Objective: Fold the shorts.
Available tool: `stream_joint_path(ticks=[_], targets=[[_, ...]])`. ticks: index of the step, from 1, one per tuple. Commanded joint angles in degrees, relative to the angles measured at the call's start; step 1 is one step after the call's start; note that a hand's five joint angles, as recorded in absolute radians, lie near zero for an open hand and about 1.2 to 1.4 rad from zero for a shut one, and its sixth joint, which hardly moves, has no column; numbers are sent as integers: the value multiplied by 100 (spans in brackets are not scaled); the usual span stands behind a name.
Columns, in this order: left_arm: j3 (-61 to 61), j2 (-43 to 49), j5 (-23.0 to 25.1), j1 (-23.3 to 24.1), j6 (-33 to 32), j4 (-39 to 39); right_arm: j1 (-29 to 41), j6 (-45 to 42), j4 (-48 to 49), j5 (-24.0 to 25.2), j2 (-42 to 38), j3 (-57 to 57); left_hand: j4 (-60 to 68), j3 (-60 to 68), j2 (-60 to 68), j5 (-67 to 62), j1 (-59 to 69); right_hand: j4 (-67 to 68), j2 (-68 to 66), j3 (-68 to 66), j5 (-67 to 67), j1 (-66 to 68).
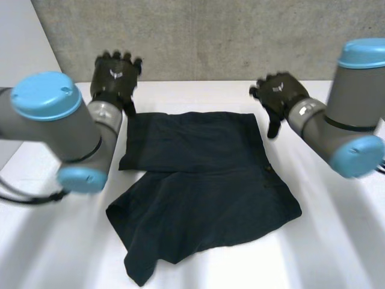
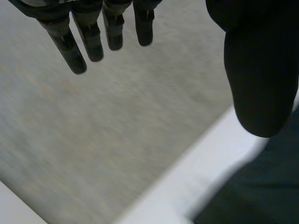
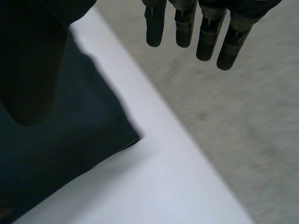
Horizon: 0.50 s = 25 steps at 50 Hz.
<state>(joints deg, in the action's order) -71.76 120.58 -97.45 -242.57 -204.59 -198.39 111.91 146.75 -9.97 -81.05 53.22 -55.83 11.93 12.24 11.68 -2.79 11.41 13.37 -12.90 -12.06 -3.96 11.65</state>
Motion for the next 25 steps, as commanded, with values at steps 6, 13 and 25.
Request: stream_joint_path(ticks=[6,13,25], targets=[[-2886,-2485,-239,1009,2934,2639,-784,-428,117,1310,1779,-3740,1223,1193,1249,-1138,1276,108,-155,-238,-49,279],[-4108,-3242,-652,1423,2933,2253,-872,-542,1418,1609,1903,-5165,2299,2269,2325,-2214,2352,1135,-1182,-1266,-1076,1307],[-4145,-2443,-776,1889,2916,1910,-969,-884,2060,1944,1815,-5764,2217,2186,2242,-2131,2269,1704,-1751,-1835,-1645,1876]])
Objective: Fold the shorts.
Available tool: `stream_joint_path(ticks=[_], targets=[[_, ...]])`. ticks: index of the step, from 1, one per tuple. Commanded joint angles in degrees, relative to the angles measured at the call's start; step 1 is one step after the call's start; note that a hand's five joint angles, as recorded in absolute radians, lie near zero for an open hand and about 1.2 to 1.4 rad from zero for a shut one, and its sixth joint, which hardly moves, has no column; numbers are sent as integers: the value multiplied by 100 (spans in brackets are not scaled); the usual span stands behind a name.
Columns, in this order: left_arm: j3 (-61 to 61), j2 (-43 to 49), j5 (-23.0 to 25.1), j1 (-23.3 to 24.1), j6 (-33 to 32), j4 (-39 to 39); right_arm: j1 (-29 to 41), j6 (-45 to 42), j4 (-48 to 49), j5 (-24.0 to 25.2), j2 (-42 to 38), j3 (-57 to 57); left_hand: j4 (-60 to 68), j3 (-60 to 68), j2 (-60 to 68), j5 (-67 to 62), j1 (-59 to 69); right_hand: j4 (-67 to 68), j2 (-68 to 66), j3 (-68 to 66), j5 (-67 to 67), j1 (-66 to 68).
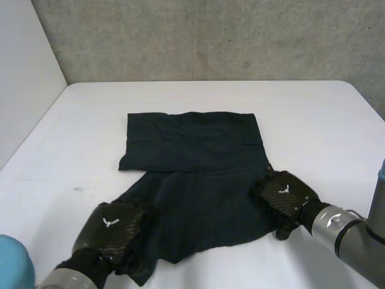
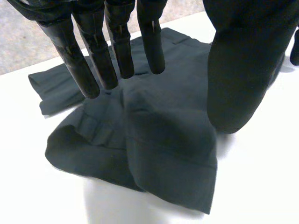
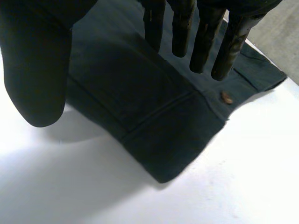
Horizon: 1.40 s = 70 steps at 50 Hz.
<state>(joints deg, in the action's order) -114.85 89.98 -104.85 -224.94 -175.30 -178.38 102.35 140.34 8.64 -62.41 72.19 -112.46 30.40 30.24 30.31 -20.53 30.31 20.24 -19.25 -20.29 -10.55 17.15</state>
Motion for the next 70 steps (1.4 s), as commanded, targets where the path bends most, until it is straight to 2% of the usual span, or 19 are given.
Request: stream_joint_path(ticks=[1,10,14,21,25,28,30,33,36,40,42,43,47,51,55,56,61,65,70], targets=[[208,774,-53,126,-4,-135,-13,-262,304,62,-91,-109,370,386,379,-357,379,1086,-1185,-1081,-1055,1395],[534,1496,-562,135,-21,-786,-5,-280,938,-122,-91,-268,554,570,563,-542,563,2280,-2379,-2275,-2249,2589],[665,1804,-808,135,-30,-848,-5,-271,964,-140,-91,-259,891,907,900,-878,899,3372,-3471,-3367,-3341,3681],[798,2077,-861,135,-30,-900,-13,-218,955,-175,-64,-224,2034,2050,2043,-2021,2042,5829,-5928,-5824,-5798,6138],[806,2059,-870,117,-100,-927,-5,-244,938,-280,-55,-232,3143,3159,3153,-3131,3152,5713,-5813,-5709,-5683,6023],[806,1989,-870,108,-381,-944,-5,-192,920,-412,6,-232,3531,3547,3540,-3519,3540,4506,-4605,-4501,-4475,4815],[798,1806,-862,108,-714,-944,-5,-192,929,-570,67,-232,3717,3733,3726,-3704,3725,3008,-3108,-3004,-2977,3318],[763,1550,-853,100,-1022,-962,-5,-183,920,-737,138,-215,3985,4002,3995,-3973,3994,2769,-2868,-2764,-2738,3078],[754,1313,-835,91,-1418,-962,-5,-183,929,-799,138,-197,4322,4338,4331,-4310,4331,2802,-2902,-2798,-2771,3112],[745,1093,-826,82,-1787,-953,13,-192,912,-834,138,-180,4860,4876,4870,-4848,4869,4011,-4110,-4006,-3980,4321],[745,952,-818,91,-1989,-953,4,-209,885,-861,147,-162,4960,4976,4969,-4947,4969,5722,-5821,-5717,-5691,6031],[745,917,-817,91,-2060,-953,4,-209,876,-861,147,-153,4960,4976,4969,-4947,4969,5973,-6073,-5969,-5942,6283],[736,794,-809,91,-2595,-874,-5,-209,798,-852,269,-153,4960,4976,4969,-4947,4969,5976,-6075,-5971,-5945,6285],[666,583,-791,100,-3272,-664,-5,-279,201,-834,910,-127,4960,4976,4969,-4947,4969,5976,-6075,-5971,-5945,6285],[569,451,-765,117,-3984,-32,-13,-498,-1256,-782,1376,118,4960,4976,4969,-4947,4969,5976,-6075,-5971,-5945,6285],[526,425,-747,126,-4185,265,-13,-682,-1999,-738,1473,250,4960,4976,4969,-4947,4969,5976,-6075,-5971,-5945,6285],[569,415,-668,100,-4319,690,-276,-1605,-3692,-746,1562,435,4960,4976,4969,-4947,4969,5976,-6075,-5971,-5945,6285],[806,538,-466,38,-4372,664,-418,-2037,-3818,-764,1501,672,4960,4976,4969,-4947,4969,5976,-6075,-5971,-5945,6285],[1614,1293,-246,-312,-4372,15,-400,-1319,-3361,-790,886,1401,4960,4976,4969,-4947,4969,5976,-6075,-5971,-5945,6285]])
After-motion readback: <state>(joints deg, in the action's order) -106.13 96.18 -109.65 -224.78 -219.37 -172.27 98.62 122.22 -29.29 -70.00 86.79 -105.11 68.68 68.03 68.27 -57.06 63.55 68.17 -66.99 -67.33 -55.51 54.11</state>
